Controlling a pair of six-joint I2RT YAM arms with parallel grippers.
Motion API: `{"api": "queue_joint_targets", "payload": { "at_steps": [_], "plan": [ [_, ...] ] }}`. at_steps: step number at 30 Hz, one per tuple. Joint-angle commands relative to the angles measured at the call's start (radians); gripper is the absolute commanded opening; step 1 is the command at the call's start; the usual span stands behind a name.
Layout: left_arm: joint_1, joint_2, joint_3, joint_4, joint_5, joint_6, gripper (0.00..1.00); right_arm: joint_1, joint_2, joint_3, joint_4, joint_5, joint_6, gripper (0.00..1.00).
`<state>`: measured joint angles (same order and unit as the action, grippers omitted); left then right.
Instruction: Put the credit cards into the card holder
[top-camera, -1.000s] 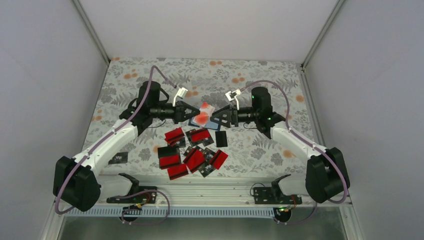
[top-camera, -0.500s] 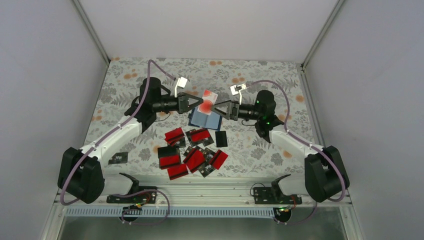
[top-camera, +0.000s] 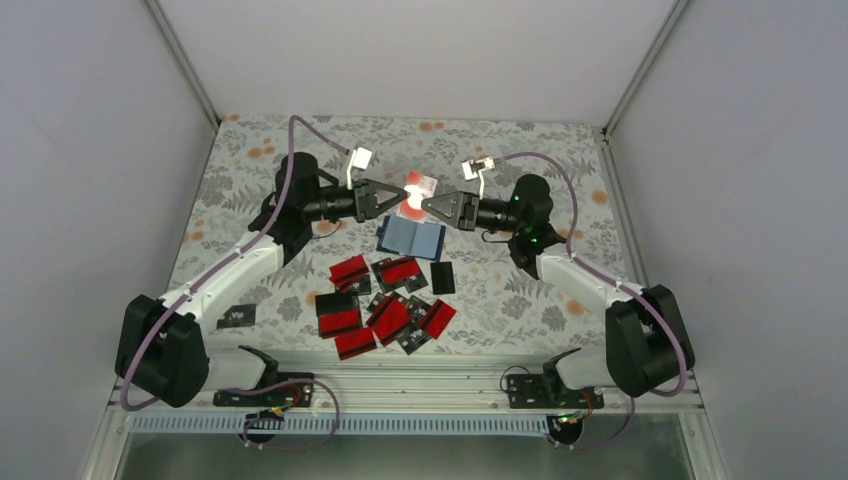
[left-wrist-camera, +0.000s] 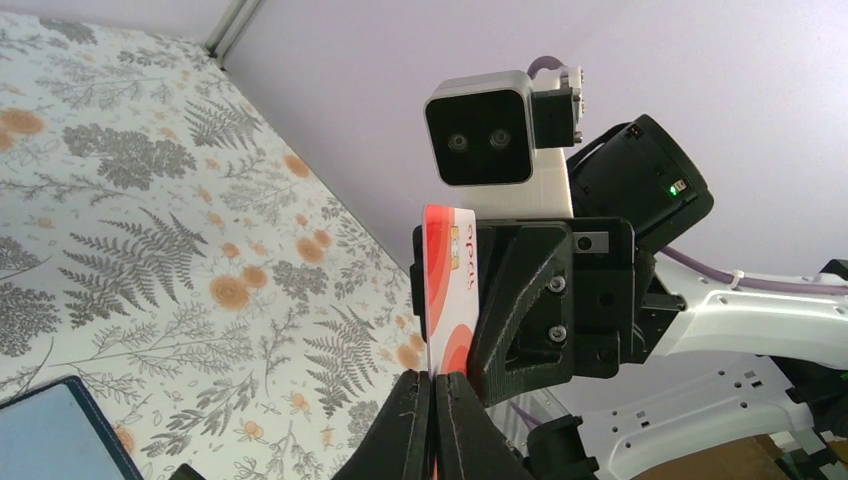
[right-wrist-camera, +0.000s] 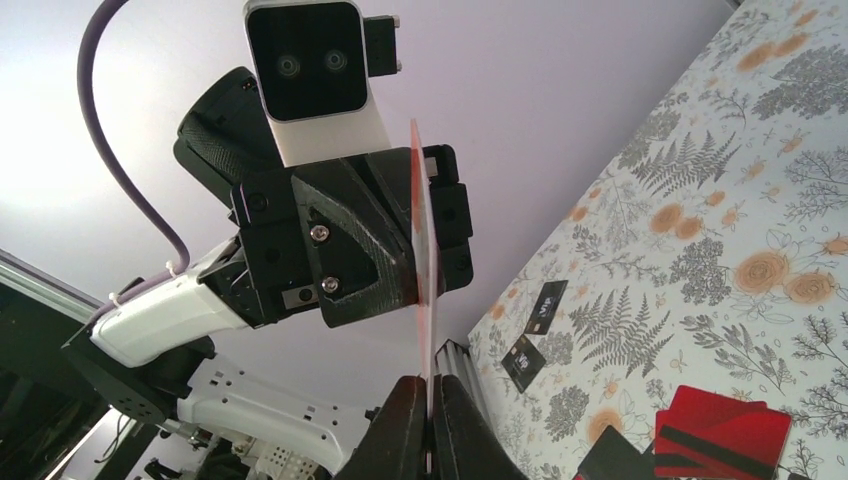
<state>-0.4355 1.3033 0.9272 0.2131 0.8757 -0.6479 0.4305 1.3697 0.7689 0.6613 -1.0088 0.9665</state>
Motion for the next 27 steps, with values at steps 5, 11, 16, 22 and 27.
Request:
{"api": "queue_joint_targets", "payload": {
  "at_steps": [5, 11, 16, 22, 27],
  "plan": [
    [0.001, 0.03, 0.052, -0.181, -0.162, 0.138, 0.12, -0.019, -0.015, 0.085, -0.352, 0.108, -0.184, 0.04],
    [0.002, 0.094, 0.056, -0.347, -0.377, 0.244, 0.33, -0.109, 0.047, 0.057, -0.643, 0.159, -0.307, 0.04],
    [-0.001, 0.219, 0.094, -0.396, -0.445, 0.302, 0.33, -0.117, 0.202, 0.076, -0.739, 0.125, -0.339, 0.04],
    [-0.025, 0.387, 0.202, -0.49, -0.544, 0.335, 0.27, -0.103, 0.365, 0.159, -0.795, 0.135, -0.373, 0.04],
    [-0.046, 0.464, 0.267, -0.529, -0.595, 0.358, 0.25, -0.081, 0.453, 0.215, -0.801, 0.125, -0.37, 0.04]
  ]
}}
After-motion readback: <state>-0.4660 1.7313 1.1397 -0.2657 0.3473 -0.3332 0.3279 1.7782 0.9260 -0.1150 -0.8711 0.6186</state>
